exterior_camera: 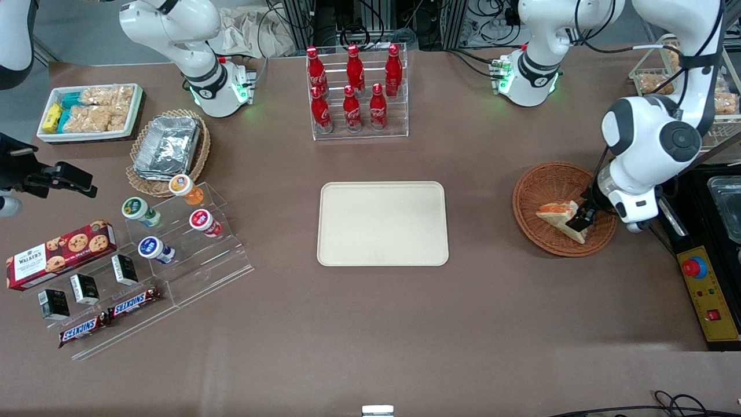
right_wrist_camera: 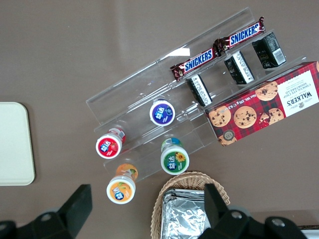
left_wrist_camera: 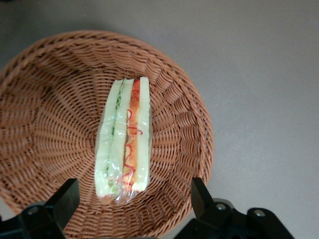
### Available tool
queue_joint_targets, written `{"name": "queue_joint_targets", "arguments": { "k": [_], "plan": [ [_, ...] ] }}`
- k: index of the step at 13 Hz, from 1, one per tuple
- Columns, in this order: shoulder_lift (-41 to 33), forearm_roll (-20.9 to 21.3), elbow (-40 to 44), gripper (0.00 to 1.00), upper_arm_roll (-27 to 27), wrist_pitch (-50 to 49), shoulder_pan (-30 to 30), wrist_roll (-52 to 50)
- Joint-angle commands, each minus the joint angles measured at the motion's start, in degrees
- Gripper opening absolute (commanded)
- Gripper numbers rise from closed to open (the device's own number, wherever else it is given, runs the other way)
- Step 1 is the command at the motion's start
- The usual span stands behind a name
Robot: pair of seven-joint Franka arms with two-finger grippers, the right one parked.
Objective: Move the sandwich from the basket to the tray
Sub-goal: 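Lower the open left gripper around the wrapped sandwich and close it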
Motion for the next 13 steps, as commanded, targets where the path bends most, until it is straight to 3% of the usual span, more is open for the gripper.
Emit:
{"name": "queue_joint_targets", "arguments": {
  "k": [1, 6, 10, 11, 12, 13],
  "plan": [
    [-0.33, -0.34, -5.73, 1.00, 0.03, 8.11, -0.31, -1.35],
    [2.29, -0.34, -8.73, 1.00, 0.12, 14.27, 0.13, -1.09],
    [4.41, -0.34, -8.64, 0.85, 0.12, 16.39, 0.31, -0.56],
    [4.41, -0.34, -8.64, 0.74, 0.12, 16.48, 0.31, -0.56],
    [4.33, -0.34, -8.64, 0.49, 0.12, 16.48, 0.39, -0.56],
    [4.24, -0.34, -8.64, 0.05, 0.20, 16.48, 0.40, -0.56]
  ]
}}
